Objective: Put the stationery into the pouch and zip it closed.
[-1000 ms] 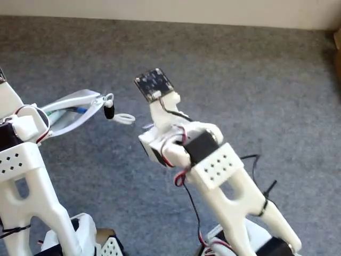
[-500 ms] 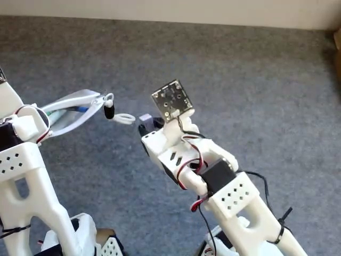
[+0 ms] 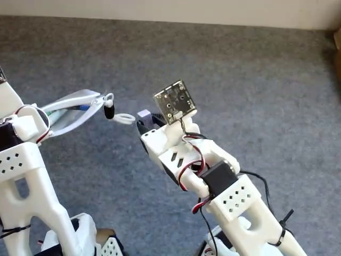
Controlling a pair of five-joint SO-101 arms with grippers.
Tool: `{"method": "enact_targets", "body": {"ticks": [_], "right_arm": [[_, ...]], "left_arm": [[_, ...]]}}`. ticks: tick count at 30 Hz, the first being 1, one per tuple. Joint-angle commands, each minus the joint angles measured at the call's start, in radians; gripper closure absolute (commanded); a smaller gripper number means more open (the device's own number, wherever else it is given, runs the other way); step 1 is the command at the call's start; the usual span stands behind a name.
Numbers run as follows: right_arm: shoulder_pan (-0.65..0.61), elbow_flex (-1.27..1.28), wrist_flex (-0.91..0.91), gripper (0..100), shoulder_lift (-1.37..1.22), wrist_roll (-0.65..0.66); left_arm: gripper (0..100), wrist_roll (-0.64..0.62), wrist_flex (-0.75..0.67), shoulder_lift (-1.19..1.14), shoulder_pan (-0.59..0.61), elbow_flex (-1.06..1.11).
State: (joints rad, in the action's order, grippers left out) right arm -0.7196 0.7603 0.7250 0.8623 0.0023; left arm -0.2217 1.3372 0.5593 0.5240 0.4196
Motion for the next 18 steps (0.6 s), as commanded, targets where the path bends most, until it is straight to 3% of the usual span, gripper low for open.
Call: {"method": "enact_targets", "body": {"ticks": [1,9,18], "right_arm": [[-0.007,-0.021,-0.027,99.4,0.054,-0.011],[-0.016,-0.021,-0.051,99.4,0.125,-0.009],[-0.096,0.088,-0.487,99.4,0.166,-0.005]], "left_arm": [[99,0.008,-0.011,0.004,-0.018,0.002],[99,0.008,-0.011,0.004,-0.018,0.002],[99,0.008,-0.011,0.004,-0.018,0.002]]}}
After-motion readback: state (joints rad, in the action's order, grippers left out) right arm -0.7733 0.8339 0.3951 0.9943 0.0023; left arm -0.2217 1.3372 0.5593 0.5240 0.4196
